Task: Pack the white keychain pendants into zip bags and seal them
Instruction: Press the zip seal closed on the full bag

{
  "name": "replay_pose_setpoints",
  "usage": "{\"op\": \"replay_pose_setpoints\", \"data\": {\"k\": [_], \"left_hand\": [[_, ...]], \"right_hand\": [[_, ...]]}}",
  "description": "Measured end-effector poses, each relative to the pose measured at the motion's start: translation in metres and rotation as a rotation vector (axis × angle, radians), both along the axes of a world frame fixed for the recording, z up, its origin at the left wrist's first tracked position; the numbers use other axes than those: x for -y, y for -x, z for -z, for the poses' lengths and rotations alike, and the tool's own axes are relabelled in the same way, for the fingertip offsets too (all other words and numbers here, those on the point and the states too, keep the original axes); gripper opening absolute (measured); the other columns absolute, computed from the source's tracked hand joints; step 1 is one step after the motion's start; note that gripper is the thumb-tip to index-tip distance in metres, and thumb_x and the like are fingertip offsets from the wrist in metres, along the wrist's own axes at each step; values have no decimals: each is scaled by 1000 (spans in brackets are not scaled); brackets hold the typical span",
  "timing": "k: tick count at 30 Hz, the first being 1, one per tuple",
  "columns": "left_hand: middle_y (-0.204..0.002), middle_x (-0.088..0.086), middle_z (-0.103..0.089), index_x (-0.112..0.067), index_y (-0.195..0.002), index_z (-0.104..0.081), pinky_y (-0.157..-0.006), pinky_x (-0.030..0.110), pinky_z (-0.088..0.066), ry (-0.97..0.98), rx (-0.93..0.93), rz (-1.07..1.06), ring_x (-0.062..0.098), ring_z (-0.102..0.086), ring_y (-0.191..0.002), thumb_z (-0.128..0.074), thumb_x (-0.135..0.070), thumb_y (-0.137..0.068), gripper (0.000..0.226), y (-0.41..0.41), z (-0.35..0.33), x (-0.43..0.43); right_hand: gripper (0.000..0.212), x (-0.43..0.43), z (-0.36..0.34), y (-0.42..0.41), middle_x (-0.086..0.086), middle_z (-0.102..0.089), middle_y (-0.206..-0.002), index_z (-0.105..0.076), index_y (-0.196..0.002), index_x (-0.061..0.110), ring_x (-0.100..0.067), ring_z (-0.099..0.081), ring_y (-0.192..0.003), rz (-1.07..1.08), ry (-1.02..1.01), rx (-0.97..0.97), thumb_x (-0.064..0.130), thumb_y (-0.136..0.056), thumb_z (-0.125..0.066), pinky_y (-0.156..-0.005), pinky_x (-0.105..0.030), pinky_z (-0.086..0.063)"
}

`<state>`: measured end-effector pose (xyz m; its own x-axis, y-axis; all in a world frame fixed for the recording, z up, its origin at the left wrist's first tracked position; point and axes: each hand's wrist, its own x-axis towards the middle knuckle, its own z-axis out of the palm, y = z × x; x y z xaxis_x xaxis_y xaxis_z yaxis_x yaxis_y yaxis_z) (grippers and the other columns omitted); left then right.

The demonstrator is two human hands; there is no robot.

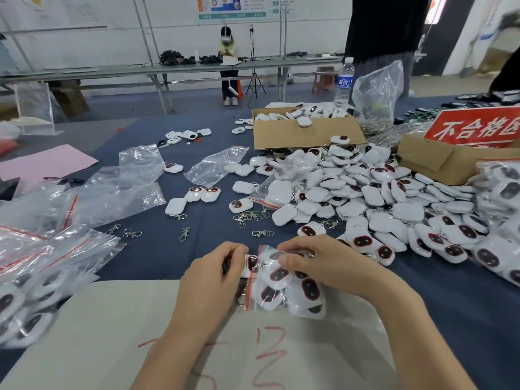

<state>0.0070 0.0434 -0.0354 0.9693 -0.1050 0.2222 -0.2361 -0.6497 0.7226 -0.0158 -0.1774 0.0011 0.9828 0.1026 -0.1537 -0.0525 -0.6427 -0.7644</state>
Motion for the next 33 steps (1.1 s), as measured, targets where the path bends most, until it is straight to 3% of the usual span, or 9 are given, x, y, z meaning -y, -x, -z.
{"op": "replay_pose_setpoints", "data": {"k": [2,5,9,12,16,21,23,28,33], "left_hand": [[-83,-26,-70,-44,-92,-65,-76,32,-53,23,-13,9,2,-63,-81,-52,-45,-99,15,1,-1,0],[-88,-25,-72,-42,-95,-69,-81,33,-55,123,-38,61,1,-66,-85,-55,-44,-99,15,1,-1,2],[-89,-20,-74,-39,-97,-71,-73,21,-52,211,-35,185,3,-67,-81,-57,-39,-101,15,4,-2,10],[-90,-19,-74,-35,-95,-72,-72,15,-50,310,-40,135,3,-68,-84,-57,-37,-102,16,3,-3,10],[-85,-20,-72,-32,-92,-72,-69,9,-44,375,2,-76,4,-64,-86,-57,-39,-100,18,-6,-4,0],[-78,-16,-69,-33,-88,-69,-64,10,-42,311,11,-115,6,-59,-77,-55,-40,-101,21,-7,-4,-3],[-75,-13,-67,-33,-87,-69,-63,15,-42,261,32,-105,9,-57,-73,-54,-40,-101,21,-6,-3,-4],[-72,-20,-65,-41,-93,-67,-63,28,-48,64,62,-52,9,-58,-72,-52,-44,-101,17,-2,-3,-6],[-73,-12,-70,-40,-89,-70,-72,35,-53,107,-19,1,13,-63,-73,-47,-50,-101,27,0,-4,-4]], "right_hand": [[24,2,1,0,27,-64,-112,-67,-122,39,14,-55,-104,-5,0,16,39,-100,-58,-84,-10,-40],[29,3,5,-3,24,-68,-113,-67,-119,39,12,-58,-104,18,-94,-1,22,-105,-49,-82,-8,-42],[42,1,10,-7,14,-73,-109,-68,-109,40,3,-64,-107,36,-205,25,6,-105,-45,-92,-13,-47],[55,1,12,-9,11,-74,-104,-67,-105,40,-5,-65,-109,26,-201,47,-7,-99,-39,-96,-19,-48],[50,2,14,-9,28,-71,-100,-67,-108,44,3,-64,-101,7,-173,55,1,-102,-41,-85,-10,-48],[46,-1,13,-9,25,-72,-99,-65,-107,45,-22,-64,-107,22,-188,65,5,-105,-42,-91,-27,-52],[45,1,14,-9,22,-73,-100,-65,-108,44,-24,-64,-107,30,-190,59,6,-105,-42,-92,-30,-52],[47,1,18,-11,18,-74,-101,-65,-109,44,-2,-66,-97,82,-201,83,6,-105,-38,-95,-28,-47],[31,3,21,-12,24,-72,-101,-63,-108,50,3,-65,-92,148,-167,138,27,-107,-42,-93,-27,-49]]}}
